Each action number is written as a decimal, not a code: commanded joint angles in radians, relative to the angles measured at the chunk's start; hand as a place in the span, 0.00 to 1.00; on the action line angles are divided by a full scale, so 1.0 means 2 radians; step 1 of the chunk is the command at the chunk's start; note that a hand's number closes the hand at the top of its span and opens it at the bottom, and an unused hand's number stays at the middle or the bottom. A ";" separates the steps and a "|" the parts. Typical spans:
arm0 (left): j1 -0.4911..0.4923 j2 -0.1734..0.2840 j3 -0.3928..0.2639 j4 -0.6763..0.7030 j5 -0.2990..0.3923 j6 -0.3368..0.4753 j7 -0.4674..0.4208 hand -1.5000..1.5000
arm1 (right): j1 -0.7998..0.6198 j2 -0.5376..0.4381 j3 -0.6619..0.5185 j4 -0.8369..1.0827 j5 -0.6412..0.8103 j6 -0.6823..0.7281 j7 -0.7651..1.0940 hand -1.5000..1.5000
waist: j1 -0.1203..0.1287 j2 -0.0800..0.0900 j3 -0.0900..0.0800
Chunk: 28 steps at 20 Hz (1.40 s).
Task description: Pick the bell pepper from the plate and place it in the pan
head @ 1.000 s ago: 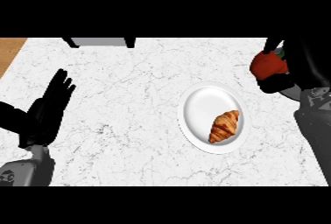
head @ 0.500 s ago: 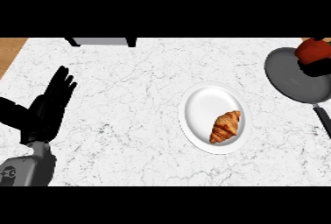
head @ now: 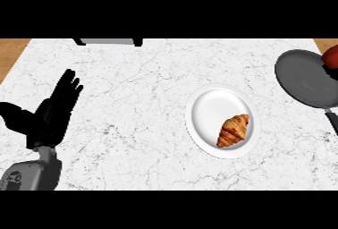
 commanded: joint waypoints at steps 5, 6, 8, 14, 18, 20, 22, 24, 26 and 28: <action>-0.043 -0.009 -0.007 0.006 -0.007 0.013 0.022 0.50 | -0.045 0.012 -0.013 0.163 0.011 -0.063 -0.099 1.00 | 0.012 0.006 0.001; -0.038 -0.008 -0.006 0.024 -0.009 0.005 0.000 0.50 | -0.025 0.014 -0.020 0.172 0.005 -0.081 -0.128 1.00 | 0.012 0.009 0.002; -0.021 0.000 -0.005 0.003 -0.003 -0.006 0.002 0.50 | -0.034 -0.001 -0.012 0.201 0.026 -0.088 -0.106 1.00 | 0.019 0.008 0.001; -0.024 0.004 0.002 0.008 0.010 -0.015 0.012 0.50 | -0.048 0.003 -0.048 0.262 -0.008 -0.031 -0.050 0.00 | 0.024 0.011 0.002; -0.023 -0.016 -0.023 -0.004 -0.018 0.007 0.006 0.50 | -0.034 -0.007 -0.055 0.273 -0.014 -0.015 -0.091 0.00 | 0.024 0.013 0.003; -0.031 -0.018 -0.016 0.007 -0.016 0.011 0.005 0.50 | -0.044 -0.016 -0.069 0.270 -0.028 -0.002 -0.107 0.00 | 0.017 0.009 0.003; -0.027 -0.009 -0.008 0.015 -0.005 -0.004 -0.003 0.50 | -0.039 -0.007 -0.100 0.262 -0.061 -0.012 -0.140 0.00 | 0.020 0.012 0.004; -0.027 -0.016 -0.010 0.009 -0.007 0.006 0.006 0.50 | -0.045 -0.022 -0.126 0.262 -0.089 0.016 -0.155 0.00 | 0.013 0.007 0.003; -0.011 -0.010 -0.006 0.013 -0.010 0.002 -0.008 0.50 | -0.040 -0.046 -0.155 0.264 -0.119 0.048 -0.175 0.00 | 0.009 0.006 0.003; -0.018 -0.008 0.004 0.016 -0.004 0.005 -0.002 0.50 | -0.031 -0.057 -0.185 0.270 -0.150 0.078 -0.189 0.00 | 0.004 0.006 0.003</action>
